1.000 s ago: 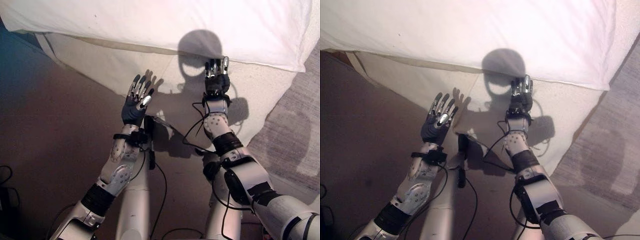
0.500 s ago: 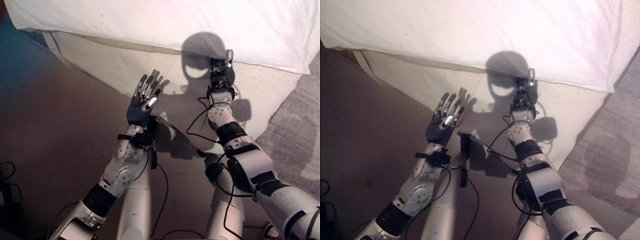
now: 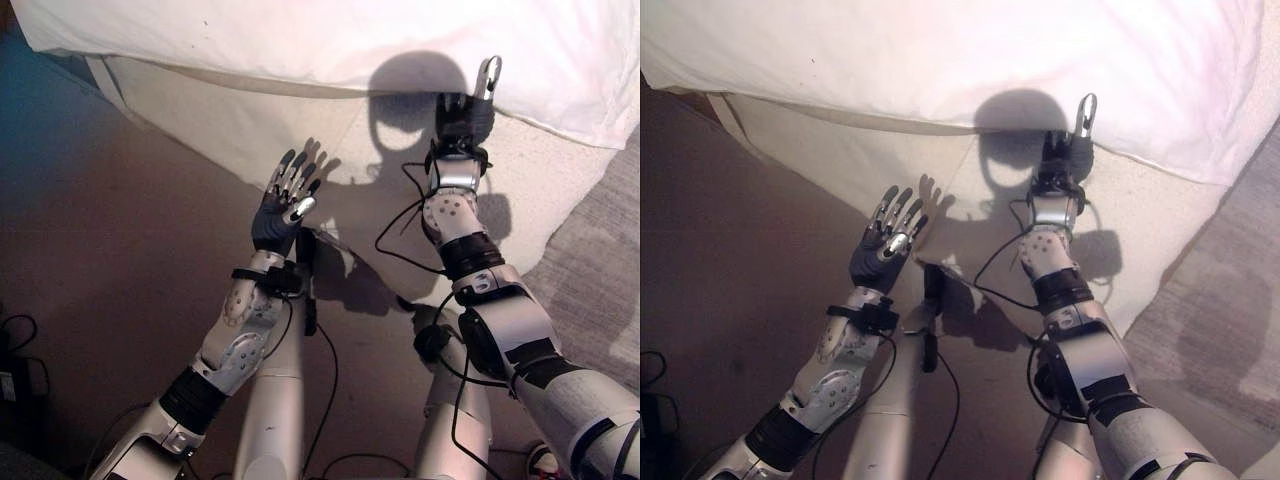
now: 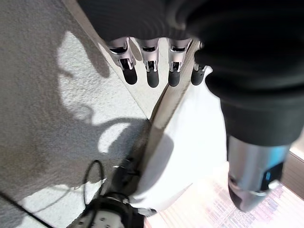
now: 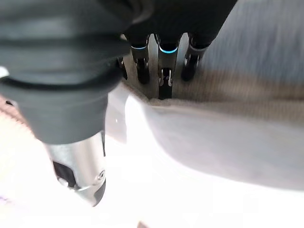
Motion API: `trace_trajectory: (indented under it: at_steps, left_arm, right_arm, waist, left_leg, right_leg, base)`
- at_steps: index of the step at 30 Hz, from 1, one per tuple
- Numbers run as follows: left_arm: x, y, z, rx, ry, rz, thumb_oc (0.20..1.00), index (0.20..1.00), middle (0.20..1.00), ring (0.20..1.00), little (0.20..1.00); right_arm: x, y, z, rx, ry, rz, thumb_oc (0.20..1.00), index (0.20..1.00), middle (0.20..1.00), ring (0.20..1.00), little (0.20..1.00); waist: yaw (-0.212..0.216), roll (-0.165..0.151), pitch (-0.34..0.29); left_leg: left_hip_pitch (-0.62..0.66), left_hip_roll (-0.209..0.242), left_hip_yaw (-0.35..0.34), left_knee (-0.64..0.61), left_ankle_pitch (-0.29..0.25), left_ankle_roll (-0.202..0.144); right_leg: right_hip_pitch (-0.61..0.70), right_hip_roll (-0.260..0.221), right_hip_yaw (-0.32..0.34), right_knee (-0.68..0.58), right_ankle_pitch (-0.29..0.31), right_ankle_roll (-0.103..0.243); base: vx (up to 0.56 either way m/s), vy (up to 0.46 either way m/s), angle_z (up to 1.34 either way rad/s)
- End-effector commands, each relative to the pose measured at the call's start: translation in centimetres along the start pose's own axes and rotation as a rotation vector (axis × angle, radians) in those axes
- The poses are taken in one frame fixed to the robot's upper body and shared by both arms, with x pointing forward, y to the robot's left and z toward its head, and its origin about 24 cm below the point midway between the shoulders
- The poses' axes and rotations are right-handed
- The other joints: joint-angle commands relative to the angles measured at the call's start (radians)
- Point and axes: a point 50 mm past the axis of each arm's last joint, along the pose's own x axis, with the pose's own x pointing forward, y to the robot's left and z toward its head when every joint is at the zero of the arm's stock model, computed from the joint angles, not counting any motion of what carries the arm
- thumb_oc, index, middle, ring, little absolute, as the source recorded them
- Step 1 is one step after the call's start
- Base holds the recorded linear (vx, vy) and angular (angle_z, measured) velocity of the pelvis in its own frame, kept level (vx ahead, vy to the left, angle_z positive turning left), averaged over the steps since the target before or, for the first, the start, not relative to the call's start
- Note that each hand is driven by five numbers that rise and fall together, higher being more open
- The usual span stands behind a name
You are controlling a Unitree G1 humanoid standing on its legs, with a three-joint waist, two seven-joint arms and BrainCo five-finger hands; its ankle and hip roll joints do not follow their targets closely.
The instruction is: Make the bed
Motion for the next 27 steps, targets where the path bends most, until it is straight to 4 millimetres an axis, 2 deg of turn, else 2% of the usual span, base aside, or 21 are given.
trace_trajectory:
  at_steps: [1,2,3,4,10,15,18,19,21,25,27]
  left_arm:
    - [-0.6,-2.7,2.1,-0.065,-0.132,-0.129,1.000,1.000,1.000,1.000,1.000]
    - [-0.6,-2.7,2.1,-0.066,-0.132,-0.128,1.000,1.000,1.000,1.000,1.000]
    - [-0.6,-2.8,2.1,-0.070,-0.133,-0.132,1.000,1.000,1.000,1.000,1.000]
    - [-0.6,-2.8,2.1,-0.076,-0.136,-0.134,1.000,1.000,1.000,1.000,1.000]
    - [-0.5,-3.1,2.1,-0.101,-0.131,-0.159,1.000,1.000,1.000,1.000,1.000]
    - [-0.2,-3.9,1.6,-0.167,-0.104,-0.193,1.000,1.000,1.000,1.000,1.000]
    - [0.7,-5.8,1.3,-0.300,-0.086,-0.249,1.000,1.000,1.000,1.000,1.000]
    - [0.8,-5.8,1.3,-0.303,-0.086,-0.250,1.000,1.000,1.000,1.000,1.000]
    - [2.1,-8.3,1.5,-0.424,-0.085,-0.326,1.000,1.000,1.000,1.000,1.000]
    - [3.7,-11.2,1.6,-0.571,-0.084,-0.377,1.000,1.000,1.000,1.000,1.000]
    - [4.4,-11.7,1.3,-0.605,-0.067,-0.372,1.000,1.000,1.000,1.000,1.000]
  right_arm:
    - [-0.6,5.7,2.0,0.022,-0.106,0.332,1.000,1.000,1.000,1.000,1.000]
    - [-0.6,5.7,2.0,0.021,-0.106,0.331,1.000,1.000,1.000,1.000,1.000]
    - [-1.5,6.3,2.0,0.028,-0.104,0.397,0.580,0.580,0.580,0.580,0.580]
    - [-2.1,6.9,1.9,0.034,-0.095,0.450,0.200,0.200,0.200,0.200,0.200]
    - [-4.7,7.5,1.9,0.045,-0.077,0.574,0.200,0.200,0.200,0.200,0.200]
    - [-6.1,7.1,1.5,0.003,-0.029,0.606,0.200,0.200,0.200,0.200,0.200]
    - [-6.8,6.8,0.8,-0.008,0.011,0.606,0.200,0.200,0.200,0.200,0.200]
    - [-6.8,6.8,0.8,-0.009,0.010,0.607,0.200,0.200,0.200,0.200,0.200]
    - [-7.4,6.3,0.0,0.004,0.046,0.587,0.200,0.200,0.200,0.200,0.200]
    - [-7.8,5.5,-0.9,0.023,0.086,0.548,0.200,0.200,0.200,0.200,0.200]
    - [-7.7,5.0,-1.2,0.016,0.095,0.523,0.200,0.200,0.200,0.200,0.200]
  waist:
    - [-0.008,0.070,-0.025]
    - [-0.008,0.070,-0.025]
    - [-0.016,0.065,-0.025]
    - [-0.020,0.062,-0.025]
    - [-0.044,0.044,-0.025]
    - [-0.066,0.026,-0.025]
    - [-0.088,0.011,-0.025]
    - [-0.087,0.011,-0.025]
    - [-0.109,-0.004,-0.025]
    - [-0.137,-0.025,-0.025]
    - [-0.147,-0.030,-0.025]
  left_leg:
    - [0.108,-0.044,0.054,-0.003,-0.145,0.030]
    - [0.109,-0.044,0.054,-0.003,-0.145,0.030]
    - [0.107,-0.043,0.056,-0.001,-0.146,0.031]
    - [0.107,-0.043,0.057,-0.002,-0.146,0.032]
    - [0.108,-0.038,0.066,-0.005,-0.144,0.031]
    - [0.109,-0.033,0.070,-0.001,-0.144,0.030]
    - [0.108,-0.030,0.075,0.006,-0.146,0.030]
    - [0.108,-0.030,0.076,0.006,-0.146,0.030]
    - [0.105,-0.029,0.076,0.009,-0.145,0.029]
    - [0.108,-0.027,0.080,0.006,-0.144,0.029]
    - [0.108,-0.024,0.082,0.006,-0.144,0.028]
  right_leg:
    - [-0.058,-0.005,0.076,0.038,0.134,0.137]
    - [-0.058,-0.005,0.077,0.038,0.133,0.137]
    - [-0.061,-0.005,0.077,0.041,0.133,0.136]
    - [-0.061,-0.005,0.078,0.041,0.133,0.135]
    - [-0.061,-0.003,0.075,0.038,0.135,0.133]
    - [-0.058,0.000,0.078,0.033,0.136,0.130]
    - [-0.058,0.002,0.081,0.029,0.138,0.128]
    - [-0.059,0.002,0.082,0.030,0.138,0.128]
    - [-0.062,0.005,0.085,0.029,0.138,0.128]
    - [-0.060,0.007,0.088,0.023,0.142,0.129]
    - [-0.062,0.006,0.089,0.021,0.145,0.130]
  base:
    - [0.00,0.000,0.00]
    - [0.00,0.000,0.00]
    - [0.00,0.000,0.00]
    - [0.00,0.000,0.00]
    - [0.00,0.000,0.00]
    - [0.00,0.001,-0.03]
    - [0.00,-0.002,-0.04]
    - [0.00,0.000,0.00]
    - [0.00,0.000,0.00]
    - [0.00,0.000,0.00]
    - [0.00,0.000,0.00]
